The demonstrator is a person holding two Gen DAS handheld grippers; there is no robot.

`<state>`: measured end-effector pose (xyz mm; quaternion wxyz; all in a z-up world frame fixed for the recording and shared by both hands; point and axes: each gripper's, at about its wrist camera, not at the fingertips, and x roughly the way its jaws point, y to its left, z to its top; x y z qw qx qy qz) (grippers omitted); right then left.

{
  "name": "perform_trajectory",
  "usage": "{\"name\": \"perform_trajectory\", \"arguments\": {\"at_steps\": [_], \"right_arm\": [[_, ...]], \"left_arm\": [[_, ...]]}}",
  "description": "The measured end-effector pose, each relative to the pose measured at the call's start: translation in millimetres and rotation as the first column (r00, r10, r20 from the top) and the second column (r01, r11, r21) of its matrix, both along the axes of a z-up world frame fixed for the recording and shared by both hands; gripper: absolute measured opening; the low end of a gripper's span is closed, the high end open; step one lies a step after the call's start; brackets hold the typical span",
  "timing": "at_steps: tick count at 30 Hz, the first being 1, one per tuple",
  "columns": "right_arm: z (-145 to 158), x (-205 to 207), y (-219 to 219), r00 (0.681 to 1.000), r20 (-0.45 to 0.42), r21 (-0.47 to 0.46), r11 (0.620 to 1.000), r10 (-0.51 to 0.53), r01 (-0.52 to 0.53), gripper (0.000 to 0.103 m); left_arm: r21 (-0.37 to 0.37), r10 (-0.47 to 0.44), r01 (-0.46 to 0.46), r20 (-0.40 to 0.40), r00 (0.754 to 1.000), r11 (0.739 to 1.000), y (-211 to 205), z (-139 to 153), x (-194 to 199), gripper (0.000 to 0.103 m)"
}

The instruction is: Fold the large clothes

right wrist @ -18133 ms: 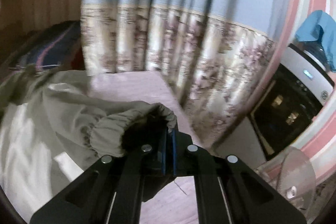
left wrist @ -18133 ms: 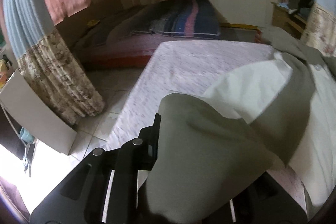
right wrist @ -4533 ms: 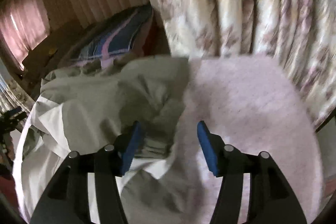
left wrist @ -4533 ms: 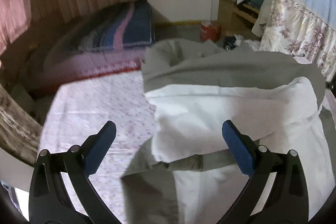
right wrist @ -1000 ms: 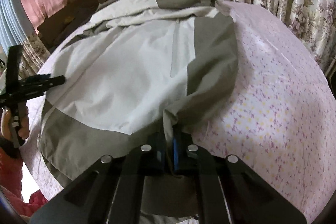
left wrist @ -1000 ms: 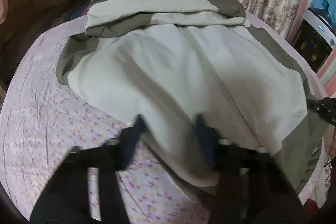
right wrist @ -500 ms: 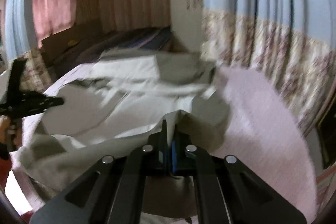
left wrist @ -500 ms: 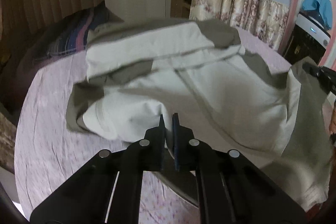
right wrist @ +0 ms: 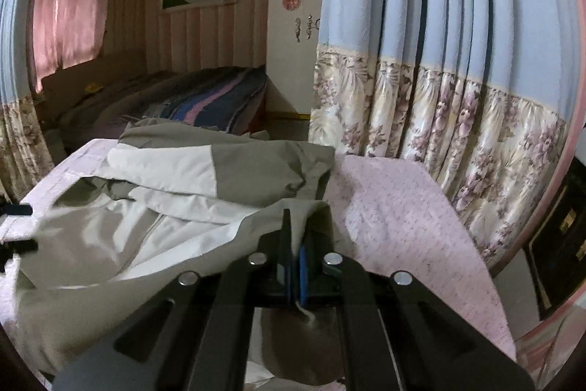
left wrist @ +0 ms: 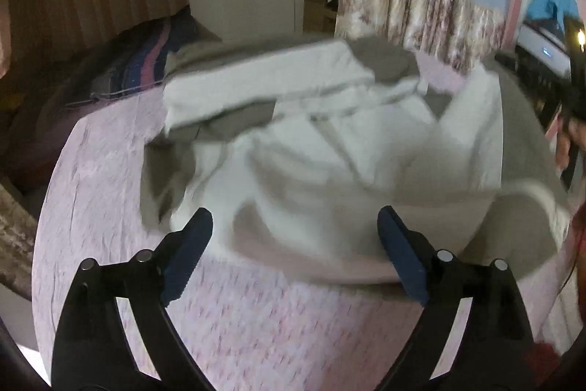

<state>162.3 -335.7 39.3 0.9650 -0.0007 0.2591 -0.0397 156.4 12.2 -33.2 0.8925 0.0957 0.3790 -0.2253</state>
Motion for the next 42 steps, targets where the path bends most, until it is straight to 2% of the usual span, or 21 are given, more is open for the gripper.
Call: {"name": "perform_trajectory", "arguments": {"at_steps": [5, 9, 12, 14, 17, 19, 20, 21, 22, 23, 25, 27, 31, 34, 37, 42], "right_arm": [[-1.9, -7.9, 7.3, 1.0, 0.004, -0.014, 1.0, 0.006, -0.006, 0.002], [-4.4, -7.6, -2.4, 1.0, -0.003, 0.02, 1.0, -0.012, 0.013, 0.002], [-9.6, -10.0, -5.5, 1.0, -0.016, 0.029, 0.999, -0.021, 0.022, 0.002], [-14.6, -14.0, -6.6, 0.999, -0.026, 0.036, 0.999, -0.026, 0.027, 0.002], [-21.7, -18.2, -8.6, 0.998, -0.044, 0.037, 0.999, -0.033, 0.035, 0.002], [-25.5, -19.3, -10.1, 0.998, -0.059, 0.035, 0.999, -0.035, 0.037, 0.002], [-27.8, -20.5, -10.2, 0.997, -0.068, 0.033, 0.999, -0.032, 0.035, 0.002], [-29.6, -21.5, -9.9, 0.997, -0.075, 0.029, 0.999, -0.031, 0.033, 0.002], [-31.9, -22.8, -9.3, 0.996, -0.083, 0.022, 0.999, -0.028, 0.03, 0.002], [-34.0, -24.1, -8.9, 0.996, -0.091, 0.015, 1.0, -0.024, 0.026, 0.002], [-36.4, -27.6, -8.2, 0.995, -0.096, 0.005, 1.0, -0.024, 0.025, 0.002], [-36.5, -32.3, -8.5, 0.995, -0.092, 0.01, 1.0, -0.025, 0.026, 0.002], [-30.9, -44.4, -4.0, 0.997, -0.076, 0.011, 1.0, -0.014, 0.015, 0.002], [-23.7, -59.3, 2.9, 0.998, -0.057, -0.001, 1.0, 0.002, -0.002, 0.002], [-13.0, -79.1, 8.5, 0.999, -0.027, 0.014, 1.0, 0.028, -0.027, 0.002], [5.5, -108.4, 18.1, 0.997, 0.021, 0.053, 0.996, 0.068, -0.069, 0.002]], "left_arm": [[-0.017, -0.009, 0.008, -0.027, 1.0, 1.0, 26.1, -25.5, -25.3, 0.092], [0.025, 0.011, -0.009, -0.051, 0.999, 1.0, 34.5, -42.9, -30.7, 0.092], [0.069, 0.015, -0.013, -0.033, 0.999, 0.998, 26.2, -50.4, -23.4, 0.092], [0.07, -0.004, 0.006, -0.023, 1.0, 0.998, 15.2, -52.7, -11.2, 0.092], [0.08, -0.025, 0.029, -0.051, 0.998, 0.996, 0.8, -60.8, 10.2, 0.088], [0.103, -0.018, 0.024, -0.057, 0.998, 0.994, -6.8, -66.8, 24.3, 0.08], [0.105, -0.027, 0.033, -0.062, 0.998, 0.994, -10.4, -69.4, 32.2, 0.071], [0.108, -0.027, 0.033, -0.062, 0.998, 0.994, -12.3, -70.6, 37.0, 0.051], [0.108, -0.026, 0.034, -0.072, 0.997, 0.994, -13.7, -72.0, 42.4, 0.039], [0.112, -0.017, 0.026, -0.078, 0.997, 0.993, -14.5, -72.6, 47.9, 0.032], [0.105, -0.002, 0.009, -0.069, 0.998, 0.994, -13.8, -69.1, 51.7, 0.006], [0.042, 0.009, -0.006, -0.088, 0.996, 0.999, -3.2, -60.7, 53.3, 0.004], [0.004, 0.061, -0.061, -0.035, 0.998, 0.998, 23.2, -42.7, 38.1, 0.003], [-0.035, 0.124, -0.123, 0.02, 0.992, 0.992, 53.9, -23.4, 11.7, 0.003], [-0.098, 0.194, -0.189, 0.045, 0.98, 0.977, 93.1, -1.8, -17.3, 0.003], [-0.141, 0.294, -0.273, 0.153, 0.943, 0.952, 138.5, 43.9, -64.8, 0.003]]}}
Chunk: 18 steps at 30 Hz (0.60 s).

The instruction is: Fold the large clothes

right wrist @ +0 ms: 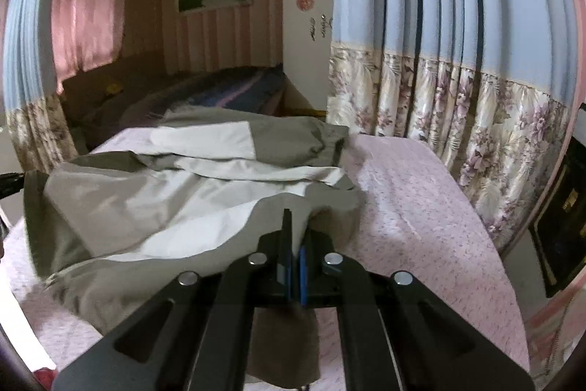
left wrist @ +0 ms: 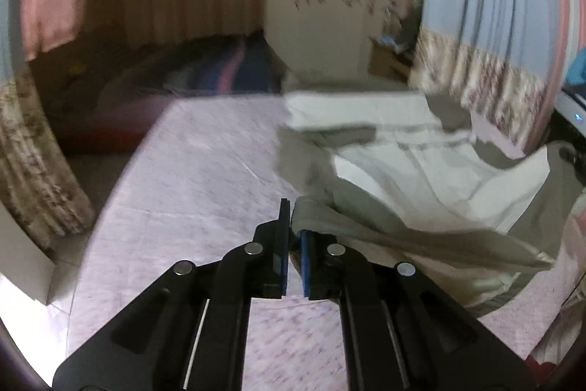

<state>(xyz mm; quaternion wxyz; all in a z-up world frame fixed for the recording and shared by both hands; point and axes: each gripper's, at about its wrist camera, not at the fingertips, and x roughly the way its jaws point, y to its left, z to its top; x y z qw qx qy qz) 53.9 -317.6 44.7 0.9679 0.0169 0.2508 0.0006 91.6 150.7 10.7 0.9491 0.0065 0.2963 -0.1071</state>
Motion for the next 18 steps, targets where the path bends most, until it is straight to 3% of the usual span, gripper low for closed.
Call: {"name": "perform_trajectory", "arguments": {"at_steps": [3, 10, 18], "right_arm": [[8.0, -11.2, 6.0, 1.0, 0.02, 0.009, 1.0, 0.014, -0.014, 0.002], [17.9, -23.7, -0.4, 0.998, 0.026, 0.101, 0.994, 0.049, -0.051, 0.002], [31.1, 6.6, -24.0, 0.998, 0.034, 0.146, 0.988, 0.045, -0.049, 0.002]], "left_arm": [[0.002, 0.04, -0.041, 0.062, 0.997, 0.999, 12.8, 25.8, -17.9, 0.003], [-0.023, 0.05, -0.048, 0.096, 0.994, 0.999, 13.5, 43.6, -20.9, 0.003], [-0.064, 0.04, -0.032, 0.133, 0.99, 0.997, 13.4, 64.1, 8.8, 0.004]]}}
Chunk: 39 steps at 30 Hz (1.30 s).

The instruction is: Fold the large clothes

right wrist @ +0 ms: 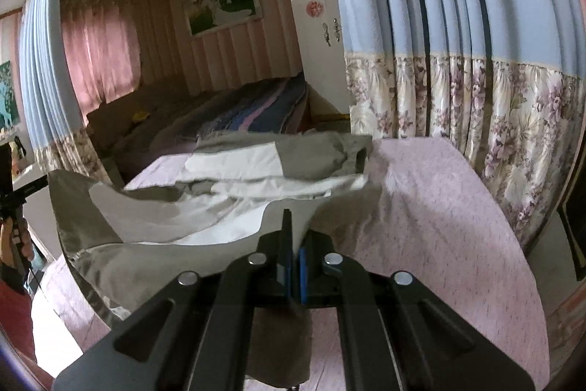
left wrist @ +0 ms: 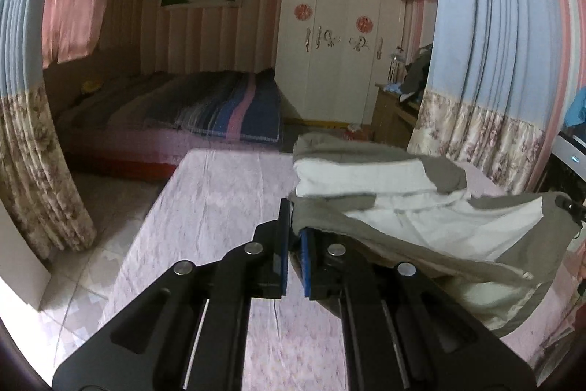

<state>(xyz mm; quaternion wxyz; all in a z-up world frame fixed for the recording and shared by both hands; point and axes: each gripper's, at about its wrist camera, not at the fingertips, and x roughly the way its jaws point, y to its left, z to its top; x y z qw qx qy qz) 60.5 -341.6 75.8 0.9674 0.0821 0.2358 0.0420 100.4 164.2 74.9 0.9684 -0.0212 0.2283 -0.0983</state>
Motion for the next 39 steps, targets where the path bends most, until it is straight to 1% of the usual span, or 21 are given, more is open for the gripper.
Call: {"name": "perform_trajectory", "arguments": {"at_steps": [3, 6, 7, 10, 12, 14, 16, 17, 19, 22, 25, 27, 29, 31, 32, 33, 34, 35, 36, 37, 39], "right_arm": [[16.0, 28.2, -7.8, 1.0, 0.015, 0.001, 1.0, -0.009, 0.009, 0.002], [28.6, 68.7, -24.6, 1.0, -0.008, 0.06, 0.998, -0.008, 0.009, 0.002], [31.4, 89.6, -32.5, 1.0, -0.025, 0.08, 0.997, -0.017, 0.019, 0.002], [34.2, 139.2, -44.7, 0.996, -0.078, 0.081, 0.996, -0.043, 0.049, 0.002], [34.0, 178.0, -50.4, 0.991, -0.123, 0.074, 0.996, -0.049, 0.059, 0.002], [30.7, 219.2, -59.3, 0.984, -0.175, 0.096, 0.993, -0.045, 0.062, 0.002], [24.8, 252.1, -67.2, 0.974, -0.224, 0.105, 0.992, -0.047, 0.072, 0.002], [20.4, 270.3, -70.8, 0.966, -0.253, 0.108, 0.991, -0.048, 0.078, 0.002], [5.1, 306.5, -78.5, 0.949, -0.311, 0.113, 0.989, -0.06, 0.1, 0.002], [-30.5, 349.3, -80.2, 0.912, -0.4, 0.068, 0.989, -0.092, 0.13, 0.002], [-72.1, 375.3, -79.6, 0.876, -0.47, 0.03, 0.99, -0.107, 0.137, 0.002], [-90.4, 382.1, -84.4, 0.863, -0.497, 0.058, 0.989, -0.088, 0.135, 0.009], [-99.7, 383.6, -89.9, 0.85, -0.524, 0.103, 0.987, -0.055, 0.128, 0.013], [-95.1, 375.8, -97.8, 0.853, -0.522, 0.167, 0.979, -0.016, 0.121, 0.022], [-89.6, 369.5, -101.0, 0.858, -0.513, 0.191, 0.975, -0.001, 0.116, 0.028], [-82.1, 360.9, -104.3, 0.866, -0.499, 0.21, 0.972, 0.012, 0.107, 0.036], [-74.6, 351.9, -105.8, 0.876, -0.482, 0.221, 0.97, 0.023, 0.096, 0.045], [-67.1, 340.2, -106.9, 0.889, -0.458, 0.223, 0.971, 0.024, 0.088, 0.077], [-59.6, 327.4, -107.9, 0.906, -0.424, 0.208, 0.974, 0.005, 0.092, 0.09], [-52.9, 314.4, -109.6, 0.923, -0.384, 0.191, 0.977, -0.014, 0.095, 0.09], [-43.1, 293.5, -113.1, 0.942, -0.335, 0.158, 0.983, -0.034, 0.092, 0.09]], "left_arm": [[0.025, 0.006, -0.007, 0.037, 0.999, 1.0, -8.2, 15.1, 24.3, 0.004], [0.04, 0.007, -0.009, 0.046, 0.999, 0.999, -16.9, 28.3, 63.1, 0.004], [0.045, 0.007, -0.009, 0.046, 0.999, 0.999, -20.1, 30.7, 73.8, 0.004], [0.092, 0.015, -0.018, 0.035, 0.999, 0.996, -33.9, 34.8, 123.3, 0.004], [0.132, 0.024, -0.026, 0.011, 1.0, 0.991, -45.3, 31.3, 161.9, 0.004], [0.169, 0.038, -0.035, -0.012, 0.999, 0.985, -54.3, 25.4, 201.3, 0.004], [0.174, 0.042, -0.035, -0.04, 0.998, 0.984, -58.8, 19.2, 236.3, 0.005], [0.189, 0.046, -0.034, -0.061, 0.997, 0.981, -64.4, 12.8, 259.0, 0.005], [0.223, 0.055, -0.035, -0.082, 0.995, 0.974, -73.5, 1.4, 288.5, 0.005], [0.297, 0.073, -0.031, -0.131, 0.989, 0.954, -94.8, -32.7, 334.5, 0.005], [0.303, 0.08, -0.013, -0.211, 0.974, 0.953, -105.8, -68.5, 369.3, 0.007], [0.293, 0.08, 0.003, -0.271, 0.959, 0.956, -110.0, -92.5, 387.0, 0.008], [0.286, 0.085, 0.001, -0.289, 0.953, 0.958, -110.5, -103.8, 392.5, 0.016], [0.283, 0.098, -0.016, -0.277, 0.956, 0.959, -106.5, -101.3, 388.9, 0.036], [0.285, 0.107, -0.027, -0.267, 0.958, 0.958, -103.7, -98.3, 387.4, 0.07], [0.284, 0.118, -0.046, -0.243, 0.963, 0.958, -100.1, -90.3, 380.9, 0.099], [0.269, 0.112, -0.054, -0.206, 0.972, 0.962, -94.9, -79.2, 371.4, 0.1], [0.258, 0.1, -0.047, -0.196, 0.976, 0.965, -90.5, -73.0, 363.7, 0.1], [0.244, 0.086, -0.036, -0.198, 0.976, 0.969, -86.7, -66.8, 355.6, 0.1], [0.238, 0.08, -0.03, -0.203, 0.976, 0.971, -83.2, -65.3, 350.9, 0.1], [0.239, 0.072, -0.019, -0.216, 0.974, 0.971, -76.2, -64.2, 332.1, 0.1]]}}
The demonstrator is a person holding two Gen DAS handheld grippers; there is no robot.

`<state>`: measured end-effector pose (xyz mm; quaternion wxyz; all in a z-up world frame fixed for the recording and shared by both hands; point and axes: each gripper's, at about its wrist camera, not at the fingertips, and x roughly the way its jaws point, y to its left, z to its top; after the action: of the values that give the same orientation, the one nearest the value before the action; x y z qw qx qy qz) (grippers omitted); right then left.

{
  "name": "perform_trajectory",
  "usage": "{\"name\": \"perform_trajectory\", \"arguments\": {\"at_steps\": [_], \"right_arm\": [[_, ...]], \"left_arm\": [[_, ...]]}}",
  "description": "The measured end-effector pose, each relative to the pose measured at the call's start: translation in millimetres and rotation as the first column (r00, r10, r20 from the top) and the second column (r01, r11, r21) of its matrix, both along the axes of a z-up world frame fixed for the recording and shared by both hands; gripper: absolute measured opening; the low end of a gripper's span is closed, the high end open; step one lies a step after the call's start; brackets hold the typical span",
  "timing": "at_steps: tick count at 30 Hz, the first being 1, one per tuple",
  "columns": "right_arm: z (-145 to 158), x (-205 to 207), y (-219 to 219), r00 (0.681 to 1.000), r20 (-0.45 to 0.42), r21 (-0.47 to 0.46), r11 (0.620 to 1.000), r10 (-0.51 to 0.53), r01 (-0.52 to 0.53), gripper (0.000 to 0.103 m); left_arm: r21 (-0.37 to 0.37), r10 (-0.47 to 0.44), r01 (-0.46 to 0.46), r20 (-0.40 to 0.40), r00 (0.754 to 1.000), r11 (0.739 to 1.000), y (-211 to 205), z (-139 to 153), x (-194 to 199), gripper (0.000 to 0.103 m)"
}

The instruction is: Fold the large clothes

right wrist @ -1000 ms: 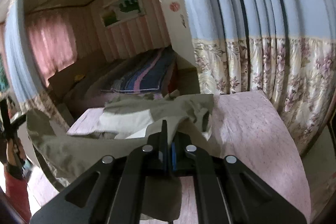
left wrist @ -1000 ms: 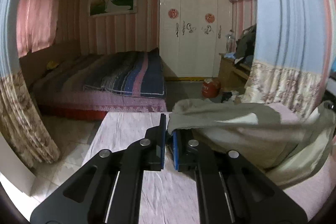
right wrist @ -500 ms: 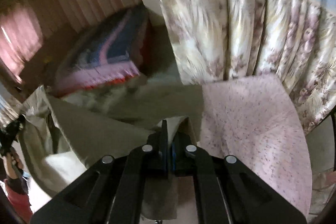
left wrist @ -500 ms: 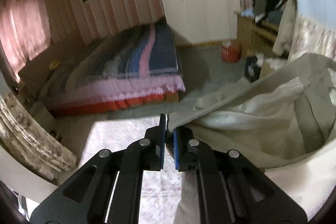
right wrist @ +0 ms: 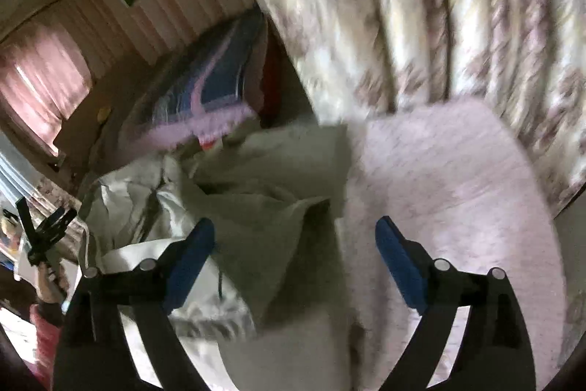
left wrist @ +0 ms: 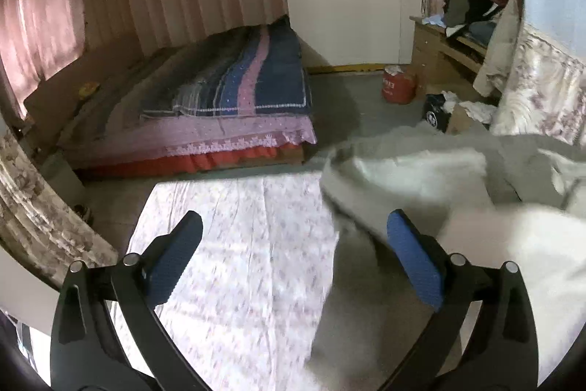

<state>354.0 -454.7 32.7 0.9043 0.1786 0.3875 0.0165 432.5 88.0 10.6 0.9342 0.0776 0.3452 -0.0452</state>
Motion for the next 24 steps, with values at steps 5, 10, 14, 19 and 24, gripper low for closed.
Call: {"name": "perform_trajectory", "arguments": {"at_steps": [5, 10, 14, 19, 24], "right_arm": [[-18.9, -58.3, -1.0, 0.998, 0.035, -0.058, 0.996, -0.059, 0.061, 0.09], [-74.2, -85.3, 31.1, 1.0, -0.016, -0.077, 0.997, 0.005, -0.006, 0.09], [-93.7, -76.1, 49.6, 0.998, -0.034, -0.085, 0.995, 0.044, -0.047, 0.09], [-102.6, -70.5, 57.5, 0.998, -0.013, -0.085, 0.994, 0.069, -0.07, 0.056], [-102.9, -72.0, 77.5, 0.996, -0.006, -0.193, 0.977, 0.094, -0.093, 0.007]], "left_arm": [[-0.036, -0.019, 0.02, 0.01, 1.0, 0.999, 16.6, -12.4, -58.5, 0.1], [-0.102, -0.079, 0.074, -0.047, 0.996, 0.992, 11.7, -45.0, -85.6, 0.1], [-0.14, -0.148, 0.133, -0.108, 0.983, 0.981, -14.5, -70.8, -77.0, 0.1], [-0.052, -0.193, 0.187, -0.145, 0.97, 0.981, -43.8, -99.9, -66.4, 0.09], [-0.051, -0.221, 0.216, -0.118, 0.968, 0.975, -51.6, -91.7, -79.7, 0.022]]}}
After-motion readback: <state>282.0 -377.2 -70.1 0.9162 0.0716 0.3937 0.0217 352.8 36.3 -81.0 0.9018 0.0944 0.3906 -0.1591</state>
